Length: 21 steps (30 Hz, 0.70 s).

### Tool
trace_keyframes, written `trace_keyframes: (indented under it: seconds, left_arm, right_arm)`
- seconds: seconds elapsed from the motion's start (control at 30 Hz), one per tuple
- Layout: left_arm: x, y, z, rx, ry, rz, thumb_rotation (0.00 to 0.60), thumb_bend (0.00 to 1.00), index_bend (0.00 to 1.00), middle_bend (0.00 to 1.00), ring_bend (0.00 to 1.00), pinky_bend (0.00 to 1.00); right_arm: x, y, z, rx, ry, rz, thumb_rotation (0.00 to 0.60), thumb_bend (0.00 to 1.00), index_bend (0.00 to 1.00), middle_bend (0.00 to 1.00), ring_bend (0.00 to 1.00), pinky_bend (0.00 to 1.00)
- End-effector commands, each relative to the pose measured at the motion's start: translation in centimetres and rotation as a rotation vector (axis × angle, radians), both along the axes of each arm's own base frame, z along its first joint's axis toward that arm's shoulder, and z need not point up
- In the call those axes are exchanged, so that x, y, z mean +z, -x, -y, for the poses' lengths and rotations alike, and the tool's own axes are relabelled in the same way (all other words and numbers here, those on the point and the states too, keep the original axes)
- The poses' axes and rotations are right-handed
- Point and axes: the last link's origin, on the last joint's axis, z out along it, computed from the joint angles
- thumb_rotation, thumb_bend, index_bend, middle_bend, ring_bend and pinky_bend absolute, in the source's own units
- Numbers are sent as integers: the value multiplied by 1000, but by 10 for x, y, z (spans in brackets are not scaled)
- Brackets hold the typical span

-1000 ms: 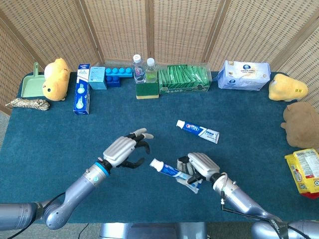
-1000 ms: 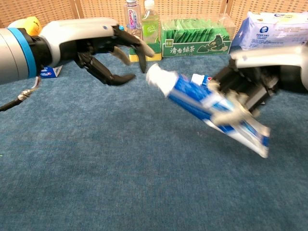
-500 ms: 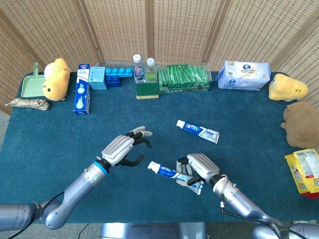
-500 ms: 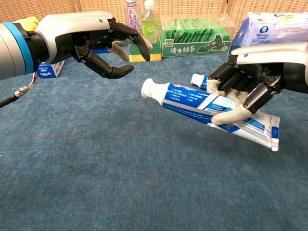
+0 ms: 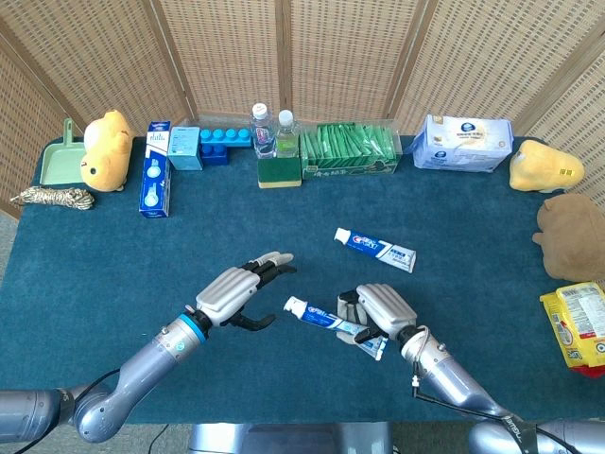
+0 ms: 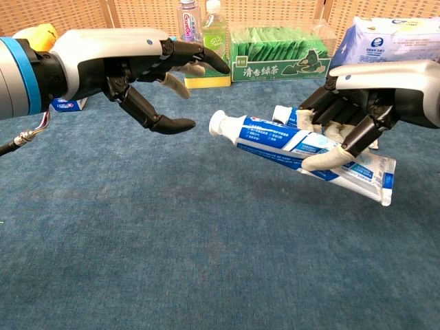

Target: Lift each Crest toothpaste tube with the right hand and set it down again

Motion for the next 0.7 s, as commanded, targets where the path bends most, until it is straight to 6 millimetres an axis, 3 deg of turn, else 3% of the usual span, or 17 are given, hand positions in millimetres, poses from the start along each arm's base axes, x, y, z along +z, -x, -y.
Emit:
trace_keyframes:
  seconds: [0.03, 0.7]
  left_arm:
    - [-1, -2, 0, 1, -1, -1, 600, 319, 92, 23, 0, 129]
    - [-6, -4, -1, 14, -12, -3, 600, 306, 93, 29, 0, 131]
  right_arm:
    - [1, -1, -2, 5, -5, 4, 600, 462, 851, 710, 678, 729]
    - [1, -12, -15, 54, -27, 17, 600, 461, 851, 710, 678, 729]
